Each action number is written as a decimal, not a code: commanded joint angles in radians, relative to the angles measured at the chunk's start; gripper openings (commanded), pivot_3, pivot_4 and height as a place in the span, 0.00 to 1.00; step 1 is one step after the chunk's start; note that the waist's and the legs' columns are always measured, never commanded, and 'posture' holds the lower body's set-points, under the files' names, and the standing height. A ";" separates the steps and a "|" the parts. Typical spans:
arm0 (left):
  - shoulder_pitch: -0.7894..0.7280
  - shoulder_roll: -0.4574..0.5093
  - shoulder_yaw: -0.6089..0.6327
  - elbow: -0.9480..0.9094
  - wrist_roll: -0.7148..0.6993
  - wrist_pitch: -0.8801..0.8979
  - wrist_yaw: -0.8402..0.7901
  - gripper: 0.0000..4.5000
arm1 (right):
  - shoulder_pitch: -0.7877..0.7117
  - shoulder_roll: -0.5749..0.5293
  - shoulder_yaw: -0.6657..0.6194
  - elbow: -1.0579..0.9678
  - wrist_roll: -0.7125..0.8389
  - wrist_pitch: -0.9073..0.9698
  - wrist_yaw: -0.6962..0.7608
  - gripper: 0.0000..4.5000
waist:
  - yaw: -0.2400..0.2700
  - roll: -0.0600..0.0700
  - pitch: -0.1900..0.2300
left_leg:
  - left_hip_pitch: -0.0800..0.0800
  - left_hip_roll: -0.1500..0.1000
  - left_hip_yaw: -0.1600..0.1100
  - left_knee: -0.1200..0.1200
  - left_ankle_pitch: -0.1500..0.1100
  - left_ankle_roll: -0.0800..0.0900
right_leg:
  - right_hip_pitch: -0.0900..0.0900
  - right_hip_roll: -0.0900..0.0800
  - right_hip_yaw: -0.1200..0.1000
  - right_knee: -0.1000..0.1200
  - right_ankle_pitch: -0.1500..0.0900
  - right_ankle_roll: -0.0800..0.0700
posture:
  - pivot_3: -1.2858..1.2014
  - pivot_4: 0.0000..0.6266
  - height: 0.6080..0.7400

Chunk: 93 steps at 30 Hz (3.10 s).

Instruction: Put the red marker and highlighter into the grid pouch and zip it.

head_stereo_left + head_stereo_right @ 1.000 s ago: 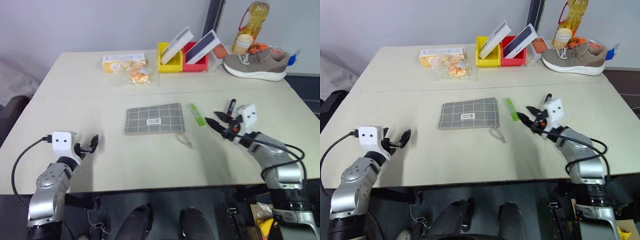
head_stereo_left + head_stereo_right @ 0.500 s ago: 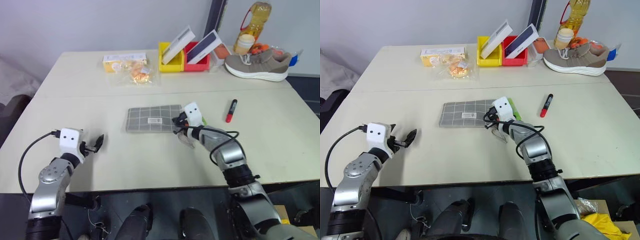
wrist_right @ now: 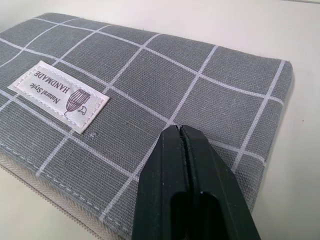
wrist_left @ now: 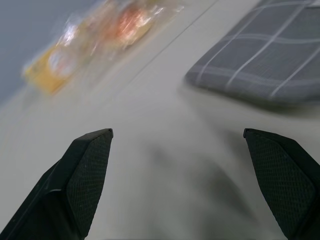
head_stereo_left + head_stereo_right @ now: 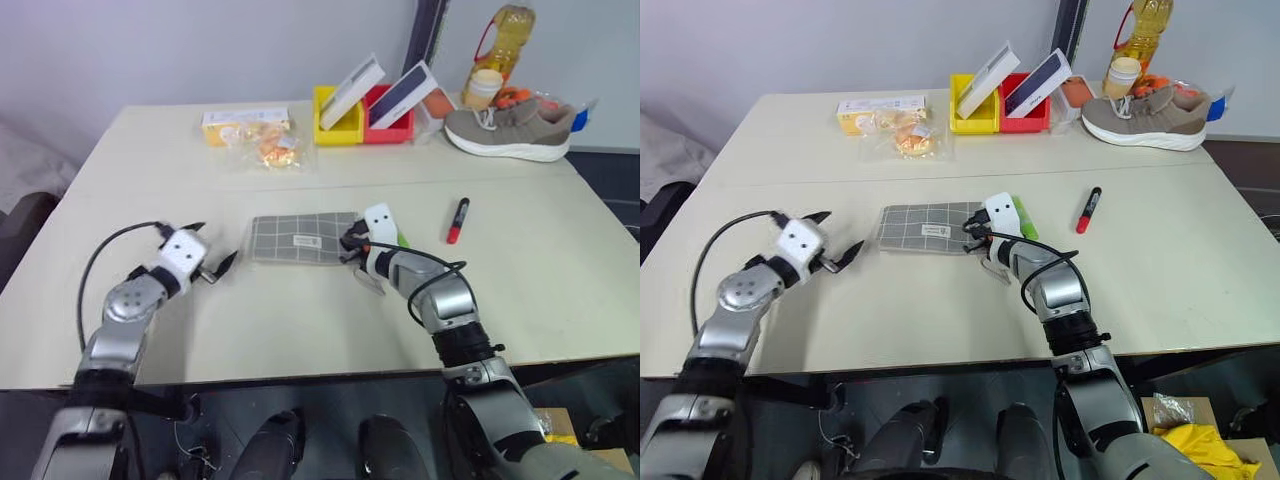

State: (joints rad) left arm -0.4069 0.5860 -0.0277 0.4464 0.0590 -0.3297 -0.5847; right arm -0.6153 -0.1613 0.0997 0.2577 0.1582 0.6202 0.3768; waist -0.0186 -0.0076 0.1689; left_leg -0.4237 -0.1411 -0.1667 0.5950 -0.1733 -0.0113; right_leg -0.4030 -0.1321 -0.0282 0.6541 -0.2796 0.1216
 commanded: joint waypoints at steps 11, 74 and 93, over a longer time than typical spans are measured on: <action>-0.349 0.005 -0.174 0.596 0.214 -0.545 0.028 1.00 | 0.060 0.031 0.033 -0.063 -0.038 0.021 -0.028 0.01 | -0.001 -0.001 0.000 | 0.000 -0.001 0.000 0.000 0.001 0.000 | 0.001 0.000 0.000 0.002 0.001 0.001 | 0.52 0.24 1.00; 0.242 -0.225 -0.019 -0.553 -0.087 0.440 0.177 0.00 | 0.029 -0.019 0.072 -0.212 0.009 0.049 0.061 0.00 | -0.017 0.000 0.000 | -0.002 -0.001 0.000 0.001 0.001 0.000 | -0.002 0.000 0.004 0.007 0.000 0.001 | 0.52 0.24 1.00; 0.246 -0.261 -0.076 -0.591 -0.054 0.459 0.173 0.00 | -0.055 0.003 0.375 -0.364 -0.060 0.085 0.228 0.00 | -0.015 0.000 0.000 | -0.002 -0.001 0.000 0.001 0.001 -0.001 | -0.002 0.000 0.004 0.007 0.000 0.001 | 0.52 0.24 1.00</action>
State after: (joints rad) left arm -0.1552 0.3279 -0.0960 -0.1009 0.0015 0.1315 -0.4101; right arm -0.6501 -0.1730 0.4622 -0.0494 0.0923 0.7118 0.5834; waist -0.0332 -0.0077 0.1689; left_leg -0.4254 -0.1423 -0.1670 0.5964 -0.1724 -0.0118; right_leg -0.4052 -0.1320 -0.0247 0.6611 -0.2795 0.1227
